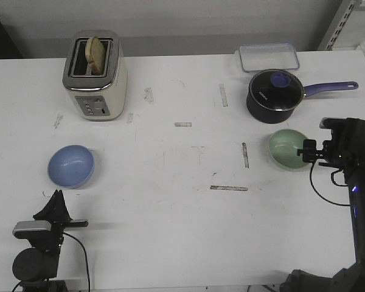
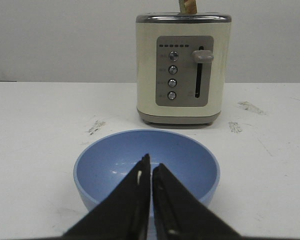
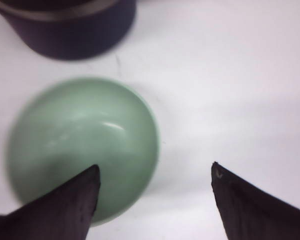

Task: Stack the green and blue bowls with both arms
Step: 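Reach the right gripper forward and grip the rim of the green bowl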

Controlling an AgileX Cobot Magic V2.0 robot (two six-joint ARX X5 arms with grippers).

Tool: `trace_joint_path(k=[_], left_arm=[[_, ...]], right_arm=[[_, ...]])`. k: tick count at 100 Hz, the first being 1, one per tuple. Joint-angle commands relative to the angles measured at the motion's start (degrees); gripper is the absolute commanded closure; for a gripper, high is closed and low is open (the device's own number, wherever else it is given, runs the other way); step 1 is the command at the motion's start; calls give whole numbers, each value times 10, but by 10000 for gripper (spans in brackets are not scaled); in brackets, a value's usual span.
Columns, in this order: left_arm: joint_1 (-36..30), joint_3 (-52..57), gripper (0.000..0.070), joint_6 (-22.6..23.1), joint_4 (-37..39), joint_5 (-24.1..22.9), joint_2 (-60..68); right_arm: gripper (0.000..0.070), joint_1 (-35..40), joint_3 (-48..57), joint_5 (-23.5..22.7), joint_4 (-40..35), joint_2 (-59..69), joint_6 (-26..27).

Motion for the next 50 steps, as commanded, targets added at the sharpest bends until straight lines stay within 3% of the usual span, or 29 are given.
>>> trace_joint_path(k=[1,19,28,35,47,50], left_arm=[[1,-11,699,-8,9,0,1],[1,-11,699,-8,9,0,1],[1,-11,699,-8,9,0,1],[1,-11,699,-8,9,0,1],[1,-11,699,-8,9,0,1],[1,-11,699,-8,9,0,1]], right_arm=[[219,-3,10,-2,16,31,-12],[224,0,10,-8,47,94,-12],[273,5,10,-15,53,115,-12],[390,6,10,-15,54,125,-12],[667,6,10,-14,55,129,-11],[700,6,10,-14,57,129,-10]])
